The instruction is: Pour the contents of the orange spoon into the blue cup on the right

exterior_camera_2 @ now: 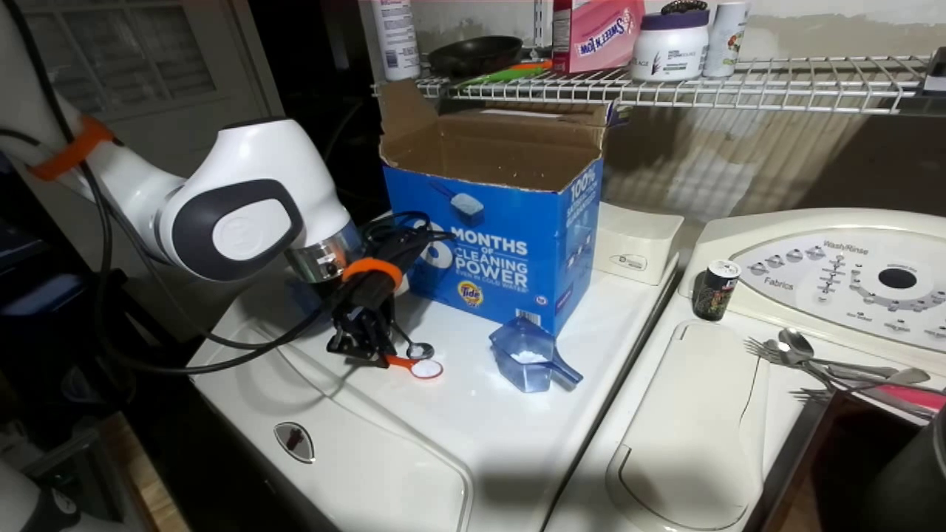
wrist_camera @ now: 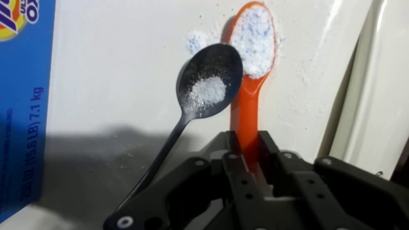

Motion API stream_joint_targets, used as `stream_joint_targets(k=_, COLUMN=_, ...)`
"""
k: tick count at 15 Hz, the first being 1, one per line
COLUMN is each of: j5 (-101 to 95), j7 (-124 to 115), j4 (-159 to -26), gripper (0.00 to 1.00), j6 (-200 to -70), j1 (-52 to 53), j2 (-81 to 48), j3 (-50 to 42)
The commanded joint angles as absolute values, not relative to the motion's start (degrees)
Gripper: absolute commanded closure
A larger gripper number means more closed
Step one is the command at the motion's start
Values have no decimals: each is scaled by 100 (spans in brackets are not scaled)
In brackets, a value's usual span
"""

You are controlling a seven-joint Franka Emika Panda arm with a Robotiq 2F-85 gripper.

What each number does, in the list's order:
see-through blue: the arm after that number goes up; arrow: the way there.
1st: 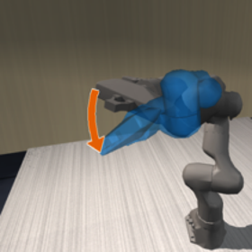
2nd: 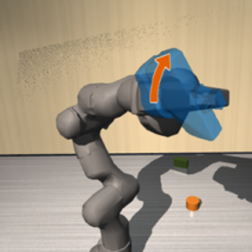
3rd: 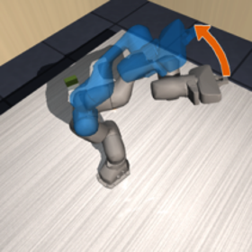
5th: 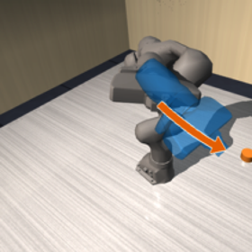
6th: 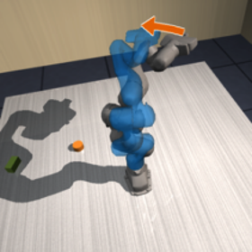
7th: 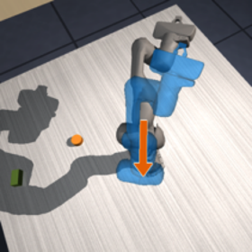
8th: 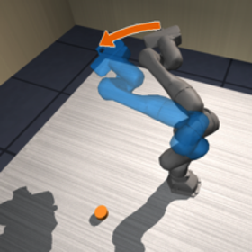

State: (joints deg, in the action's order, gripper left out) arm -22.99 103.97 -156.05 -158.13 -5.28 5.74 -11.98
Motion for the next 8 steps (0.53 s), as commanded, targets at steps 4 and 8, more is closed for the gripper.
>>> stream_joint_targets(k=4, j5=-2550, j7=10506, j4=-15492, gripper=95, j6=-15381, j1=-872, j2=645, j3=-1208)
stream_joint_targets(k=8, j5=-2724, j7=10482, j4=-15399, gripper=95, j6=-15105, j1=-1090, j2=688, j3=-1254)
